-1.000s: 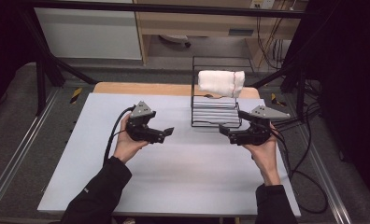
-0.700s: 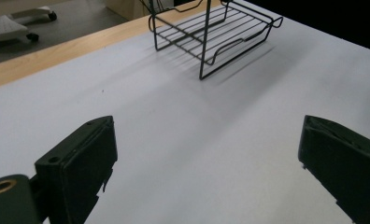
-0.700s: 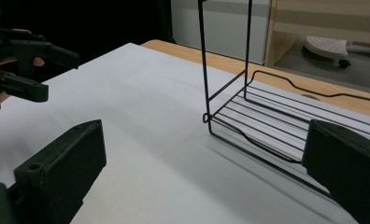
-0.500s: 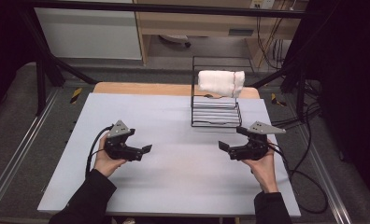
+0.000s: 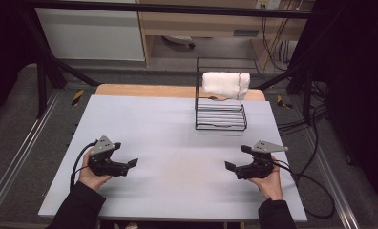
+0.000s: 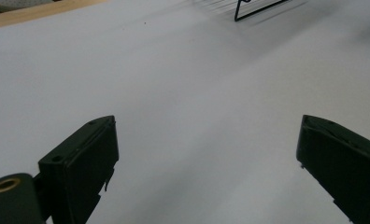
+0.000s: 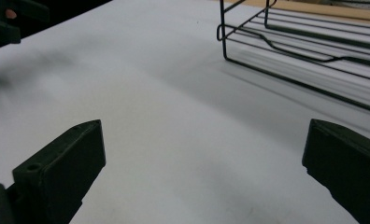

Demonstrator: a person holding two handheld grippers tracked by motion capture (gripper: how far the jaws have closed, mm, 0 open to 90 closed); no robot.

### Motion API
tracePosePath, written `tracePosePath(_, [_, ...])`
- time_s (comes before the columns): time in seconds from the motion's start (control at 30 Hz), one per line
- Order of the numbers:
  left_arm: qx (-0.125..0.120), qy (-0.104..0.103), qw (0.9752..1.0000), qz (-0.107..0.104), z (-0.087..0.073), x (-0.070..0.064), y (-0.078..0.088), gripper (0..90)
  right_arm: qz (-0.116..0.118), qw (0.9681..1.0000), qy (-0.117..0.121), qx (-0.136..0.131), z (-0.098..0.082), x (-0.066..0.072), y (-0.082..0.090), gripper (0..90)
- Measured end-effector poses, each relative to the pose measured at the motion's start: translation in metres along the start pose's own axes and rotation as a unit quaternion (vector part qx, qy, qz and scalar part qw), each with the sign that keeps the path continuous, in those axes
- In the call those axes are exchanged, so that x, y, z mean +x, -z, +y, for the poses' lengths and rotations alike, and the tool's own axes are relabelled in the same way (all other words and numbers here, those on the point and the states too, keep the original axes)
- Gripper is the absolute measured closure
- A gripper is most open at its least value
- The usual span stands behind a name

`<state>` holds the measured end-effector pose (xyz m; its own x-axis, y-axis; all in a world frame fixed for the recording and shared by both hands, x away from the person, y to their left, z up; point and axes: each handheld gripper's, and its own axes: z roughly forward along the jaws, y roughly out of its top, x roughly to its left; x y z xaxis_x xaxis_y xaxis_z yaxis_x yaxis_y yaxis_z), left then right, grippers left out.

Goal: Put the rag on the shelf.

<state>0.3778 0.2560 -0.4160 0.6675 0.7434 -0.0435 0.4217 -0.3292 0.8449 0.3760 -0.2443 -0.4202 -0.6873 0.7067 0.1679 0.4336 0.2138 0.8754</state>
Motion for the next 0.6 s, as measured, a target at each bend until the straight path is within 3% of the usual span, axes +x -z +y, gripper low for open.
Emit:
tracePosePath(0.3, [-0.001, 0.02, 0.9998, 0.009, -0.022, 0.01, 0.014, 5.8, 0.0, 0.9999, -0.009, 0.011, -0.02, -0.007, 0.005, 0.1])
tracePosePath(0.6, [0.003, 0.019, 0.9998, 0.008, -0.031, 0.009, 0.02, 5.8, 0.002, 0.9999, -0.015, 0.007, -0.028, -0.006, 0.012, 0.2])
